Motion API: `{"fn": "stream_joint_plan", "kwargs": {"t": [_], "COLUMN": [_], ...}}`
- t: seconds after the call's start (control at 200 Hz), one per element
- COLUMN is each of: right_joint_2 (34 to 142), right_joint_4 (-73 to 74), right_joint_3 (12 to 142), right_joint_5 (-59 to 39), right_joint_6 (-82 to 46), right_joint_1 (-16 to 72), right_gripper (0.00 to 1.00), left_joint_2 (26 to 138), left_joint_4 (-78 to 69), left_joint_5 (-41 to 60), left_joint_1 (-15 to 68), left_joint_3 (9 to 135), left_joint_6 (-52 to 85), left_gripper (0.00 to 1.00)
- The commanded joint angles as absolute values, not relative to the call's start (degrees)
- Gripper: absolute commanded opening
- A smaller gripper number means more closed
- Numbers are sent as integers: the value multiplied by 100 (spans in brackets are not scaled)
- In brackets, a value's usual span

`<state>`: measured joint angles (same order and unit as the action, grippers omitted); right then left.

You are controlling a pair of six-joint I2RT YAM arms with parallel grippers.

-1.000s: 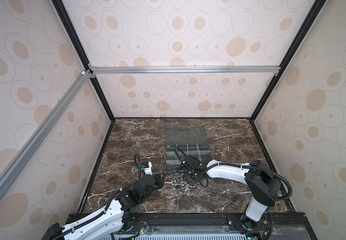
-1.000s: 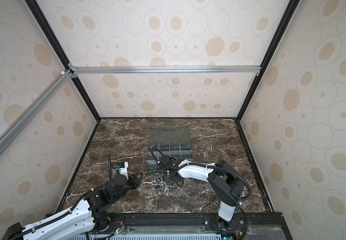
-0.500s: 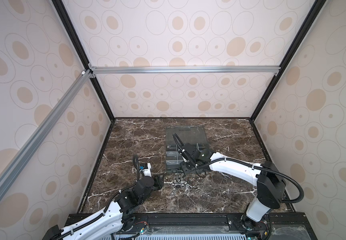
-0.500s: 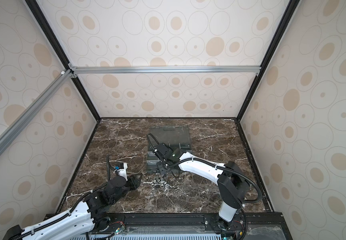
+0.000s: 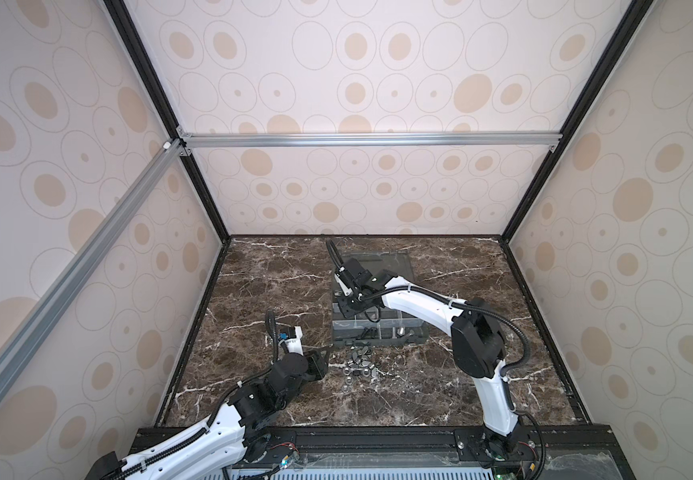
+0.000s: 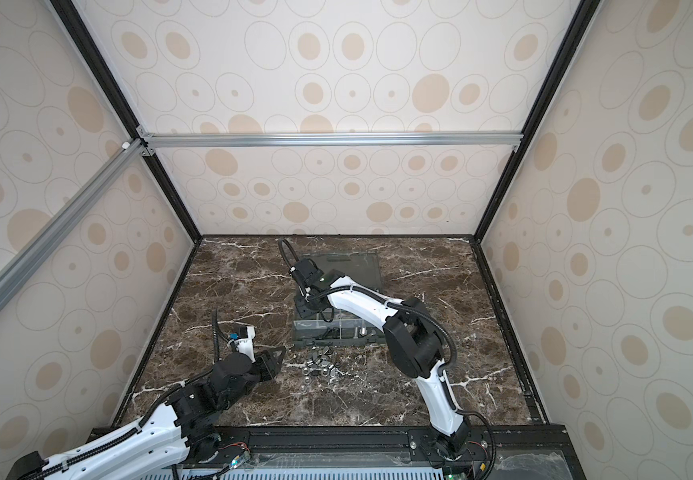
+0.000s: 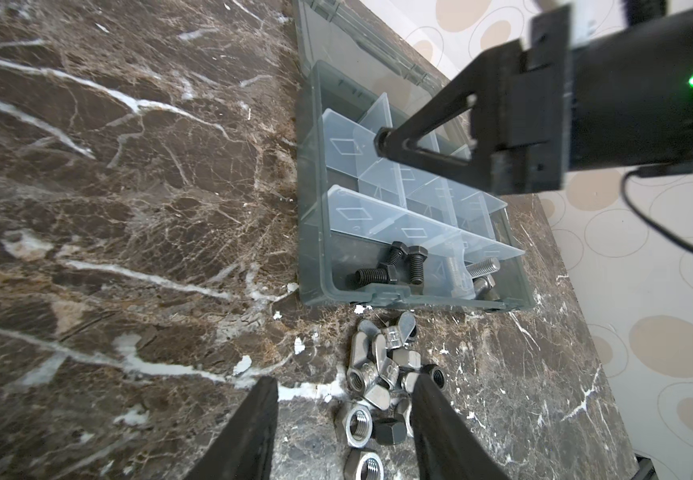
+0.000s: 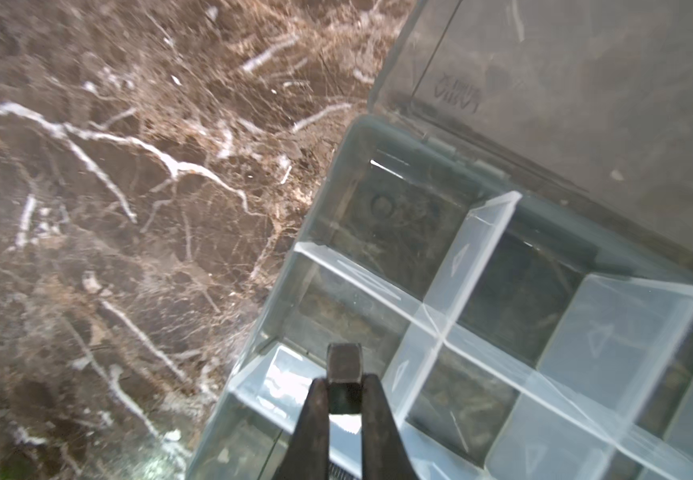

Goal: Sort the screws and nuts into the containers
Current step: 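Carry the black nut over a middle compartment and release it, then return the right gripper down to the nut pile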

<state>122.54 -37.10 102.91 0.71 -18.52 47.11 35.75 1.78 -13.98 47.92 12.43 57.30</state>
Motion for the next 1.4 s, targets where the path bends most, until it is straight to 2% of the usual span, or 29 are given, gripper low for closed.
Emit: {"fn": "stream_joint_plan", "kwargs": {"t": [0.0,0.08,0.205,0.27,0.52,0.89,1.085,1.395], "right_joint_2": [12331,12331,12258,12182,11373,9251,8418,8099], "right_joint_4": [-3992,-3947,-3963,-4007,-3854,-3270,-3115,-2795], "right_joint_3": [10546,10542,10538,10522,9880,7003,5726,4681], "right_joint_5": [-89,-200,-229,-203,-103,-56,44,-15], "right_joint_6": [-1777,-1842,-1846,-1817,-1801,-1871,-2051,-2280], "right_joint_1": [4667,4639,4642,4632,4636,4642,4680,4869], "right_gripper": [12,18,32,34,36,38,39,40], "left_joint_2": [3473,3447,3439,3436,3395,3374,3337,3798], "left_joint_4": [131,132,131,124,123,207,-284,-379], "left_joint_5": [-1450,-1434,-1411,-1406,-1406,-1350,-1379,-1201], "left_joint_1": [4766,4764,4765,4764,4765,4770,4772,4772], "left_joint_3": [1213,1188,1178,1178,1151,1096,967,1073], "left_joint_6": [5870,5889,5902,5906,5961,6023,6139,6091], "left_gripper": [53,53,53,53,53,53,53,53]}}
